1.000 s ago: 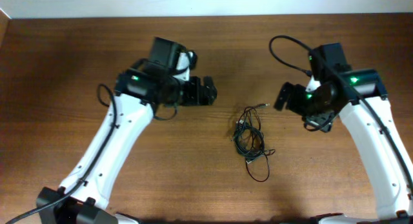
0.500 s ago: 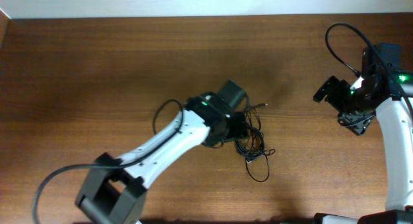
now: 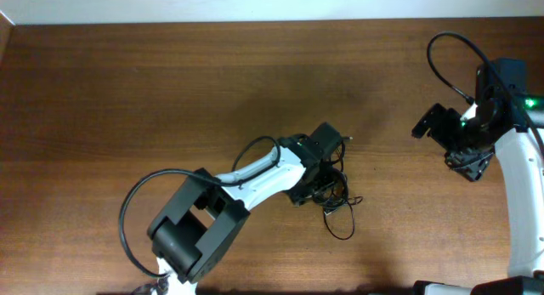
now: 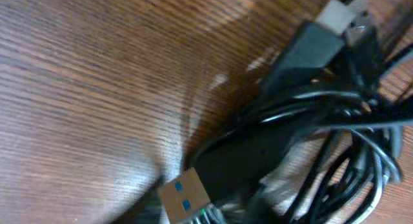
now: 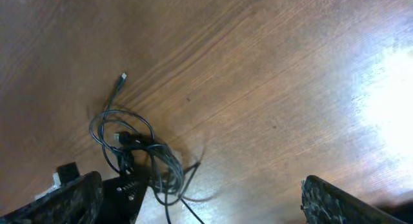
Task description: Untangle cables
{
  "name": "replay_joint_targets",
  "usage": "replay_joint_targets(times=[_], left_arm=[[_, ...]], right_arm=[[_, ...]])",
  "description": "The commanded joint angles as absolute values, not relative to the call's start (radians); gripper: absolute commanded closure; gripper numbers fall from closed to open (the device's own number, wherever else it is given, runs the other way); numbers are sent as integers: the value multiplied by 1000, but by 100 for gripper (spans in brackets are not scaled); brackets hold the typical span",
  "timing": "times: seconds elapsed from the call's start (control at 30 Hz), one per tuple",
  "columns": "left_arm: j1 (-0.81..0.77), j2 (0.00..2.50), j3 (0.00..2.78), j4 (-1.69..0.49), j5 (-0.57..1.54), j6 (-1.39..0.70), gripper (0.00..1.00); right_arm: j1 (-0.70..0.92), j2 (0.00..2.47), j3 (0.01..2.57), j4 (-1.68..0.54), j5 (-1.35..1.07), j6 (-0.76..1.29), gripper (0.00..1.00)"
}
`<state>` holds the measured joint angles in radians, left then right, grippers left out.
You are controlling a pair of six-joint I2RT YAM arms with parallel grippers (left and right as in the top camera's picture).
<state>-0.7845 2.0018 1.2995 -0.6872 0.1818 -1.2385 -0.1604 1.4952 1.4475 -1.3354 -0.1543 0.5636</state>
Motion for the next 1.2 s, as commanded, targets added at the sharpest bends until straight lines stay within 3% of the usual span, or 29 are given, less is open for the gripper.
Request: replay_joint_targets(times=[0.0,0.2,0.33,0.67,1.1,1.17], left_arm=[[-740,2037,1295,-690,175,-1065,100],[-577,1925,1306,-752,157,-866,100],[-492,1759,1306,-749,159,-679,100],[-468,1452,1306,-709,160,-344,100],[-352,1433,1306,-606,419,-486,100],[-330,1433,1306,-597,490,-486,100]], right_arm=[[-164,1491,1459,-1352,-145,553,1],[-163,1491,1458,-1361,-171,553,1],[-153,1494,1458,-1369,-334,473,1],[87,1495,1457,-1175,-494,422,2],[292,1515,1457,-869,-651,416,1],[313,1538,1457,-822,-653,419,15]])
